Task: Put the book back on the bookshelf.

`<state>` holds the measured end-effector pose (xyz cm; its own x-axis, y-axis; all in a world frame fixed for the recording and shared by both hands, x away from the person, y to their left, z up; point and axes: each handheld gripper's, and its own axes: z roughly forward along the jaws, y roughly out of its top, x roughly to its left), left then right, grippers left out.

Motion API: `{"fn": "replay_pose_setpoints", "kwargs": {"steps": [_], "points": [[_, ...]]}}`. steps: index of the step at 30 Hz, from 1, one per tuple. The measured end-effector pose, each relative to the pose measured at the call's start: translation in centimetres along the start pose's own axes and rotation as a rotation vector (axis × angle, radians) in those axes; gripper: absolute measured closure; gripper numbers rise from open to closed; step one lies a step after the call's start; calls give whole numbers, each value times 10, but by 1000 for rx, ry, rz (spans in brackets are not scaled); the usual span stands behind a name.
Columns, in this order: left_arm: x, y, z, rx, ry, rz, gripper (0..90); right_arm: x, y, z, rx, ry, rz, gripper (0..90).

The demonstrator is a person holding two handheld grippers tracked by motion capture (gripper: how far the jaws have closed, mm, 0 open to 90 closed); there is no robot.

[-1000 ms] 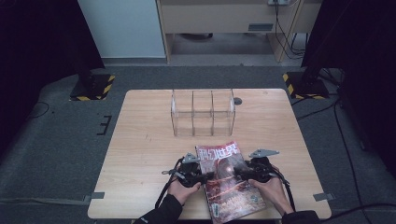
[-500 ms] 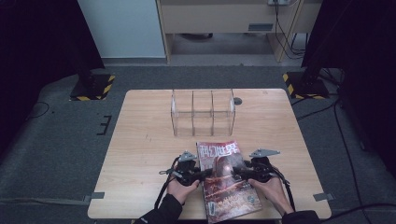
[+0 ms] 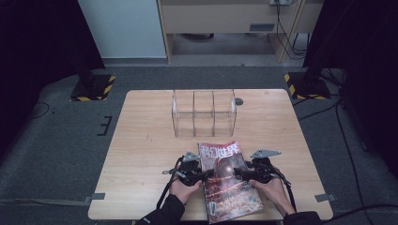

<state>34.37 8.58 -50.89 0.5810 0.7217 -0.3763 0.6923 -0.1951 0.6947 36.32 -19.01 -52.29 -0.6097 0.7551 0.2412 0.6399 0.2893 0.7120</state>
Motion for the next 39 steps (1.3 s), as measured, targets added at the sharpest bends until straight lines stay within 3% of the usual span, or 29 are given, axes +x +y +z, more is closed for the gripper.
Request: {"fn": "replay_pose_setpoints", "kwargs": {"steps": [4,13,24,25,34,36,39], "points": [[-2,4,-6,-29,-6,-10,728,-1,0,0,8,-5,1,369],[2,18,-28,-67,-14,-48,798,-8,4,-9,-43,-16,24,325],[4,31,-51,-100,-31,-53,834,-13,4,-13,-58,-52,28,271],[4,33,-55,-103,-33,-52,835,-15,4,-15,-44,-77,24,265],[-1,45,-75,-125,-42,-23,836,-23,2,-18,-19,-139,16,249],[-2,50,-84,-144,-37,-17,836,-27,1,-19,3,-196,-10,232],[-1,54,-95,-169,-29,-11,837,-30,0,-19,25,-231,-11,190]]}}
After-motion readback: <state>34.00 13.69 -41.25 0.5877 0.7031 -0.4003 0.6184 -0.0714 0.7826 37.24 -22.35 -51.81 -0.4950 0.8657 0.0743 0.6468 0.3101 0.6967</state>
